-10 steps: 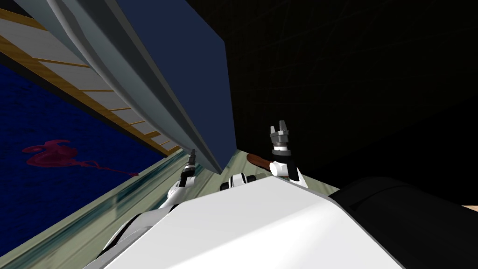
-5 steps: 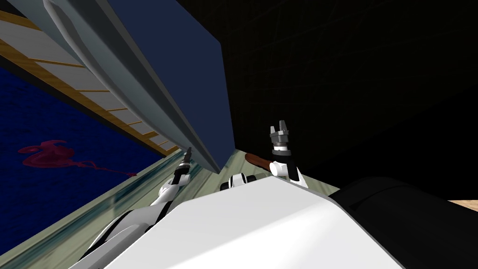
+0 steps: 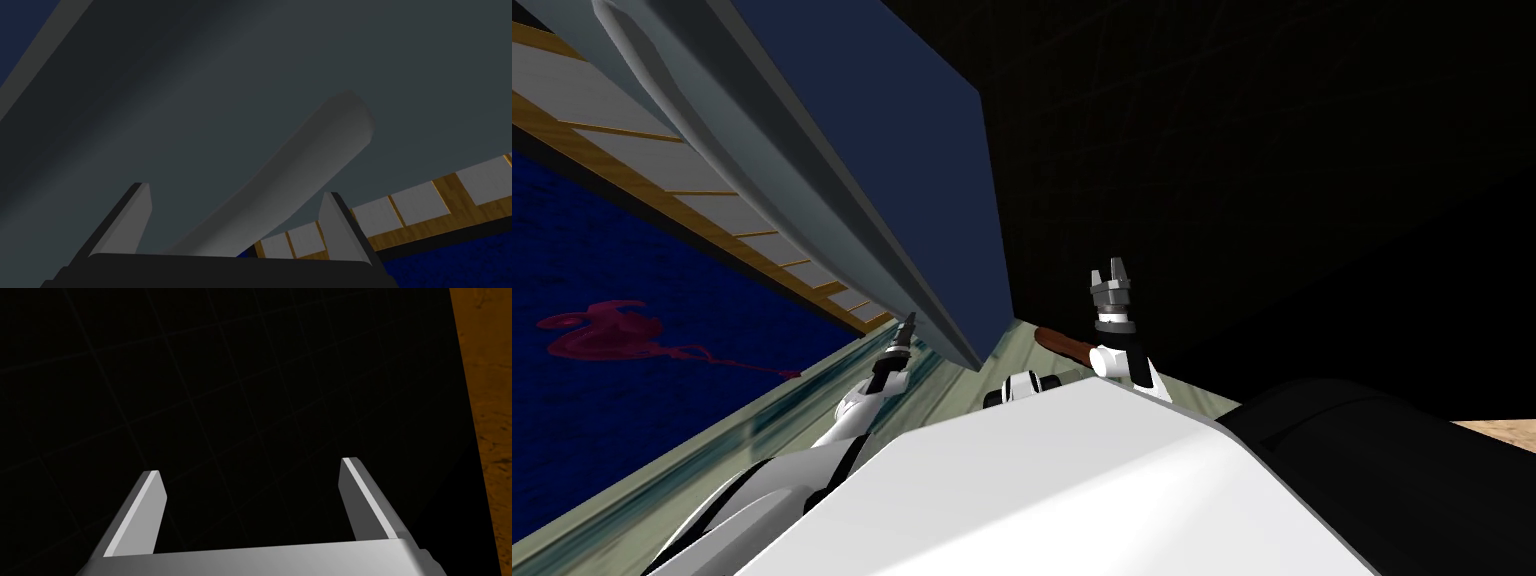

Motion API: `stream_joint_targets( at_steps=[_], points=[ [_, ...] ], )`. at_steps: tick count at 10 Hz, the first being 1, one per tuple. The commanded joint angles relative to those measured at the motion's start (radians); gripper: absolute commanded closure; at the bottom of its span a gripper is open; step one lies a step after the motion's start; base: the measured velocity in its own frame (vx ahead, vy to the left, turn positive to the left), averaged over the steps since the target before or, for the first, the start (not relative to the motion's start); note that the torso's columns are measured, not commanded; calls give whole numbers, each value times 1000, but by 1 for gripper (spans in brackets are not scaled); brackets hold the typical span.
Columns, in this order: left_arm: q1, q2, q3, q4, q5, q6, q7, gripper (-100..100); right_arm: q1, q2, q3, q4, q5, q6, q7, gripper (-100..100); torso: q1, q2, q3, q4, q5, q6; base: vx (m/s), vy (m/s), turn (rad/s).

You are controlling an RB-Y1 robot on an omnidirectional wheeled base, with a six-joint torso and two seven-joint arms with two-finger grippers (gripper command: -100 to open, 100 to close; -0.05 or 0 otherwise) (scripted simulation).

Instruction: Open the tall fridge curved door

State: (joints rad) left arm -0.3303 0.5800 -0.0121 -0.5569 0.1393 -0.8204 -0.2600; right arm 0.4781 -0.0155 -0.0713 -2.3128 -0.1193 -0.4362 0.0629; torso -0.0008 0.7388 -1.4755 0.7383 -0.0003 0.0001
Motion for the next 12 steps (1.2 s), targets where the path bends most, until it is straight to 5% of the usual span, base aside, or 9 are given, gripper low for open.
stream_joint_targets(
  at_steps=[1, 4, 6, 12],
  points=[
    [-39, 56, -7, 24, -19, 46, 5, -100, 0, 0, 0, 0, 0, 0, 0, 0, 0, 0, 0, 0, 0, 0, -50, -79, -18],
    [-66, 125, -12, 26, -39, 113, 11, -100, 0, 0, 0, 0, 0, 0, 0, 0, 0, 0, 0, 1, -1, 1, -46, -77, -20],
    [-66, 125, -12, 26, -39, 113, 11, -100, 0, 0, 0, 0, 0, 0, 0, 0, 2, -1, 0, 0, 0, 0, -23, -31, -4],
    [-102, 215, -18, 32, -68, 210, 22, -100, 0, 0, 0, 0, 0, 0, 0, 0, 1, -1, -1, 0, 0, 0, -24, -43, -14]
  ],
)
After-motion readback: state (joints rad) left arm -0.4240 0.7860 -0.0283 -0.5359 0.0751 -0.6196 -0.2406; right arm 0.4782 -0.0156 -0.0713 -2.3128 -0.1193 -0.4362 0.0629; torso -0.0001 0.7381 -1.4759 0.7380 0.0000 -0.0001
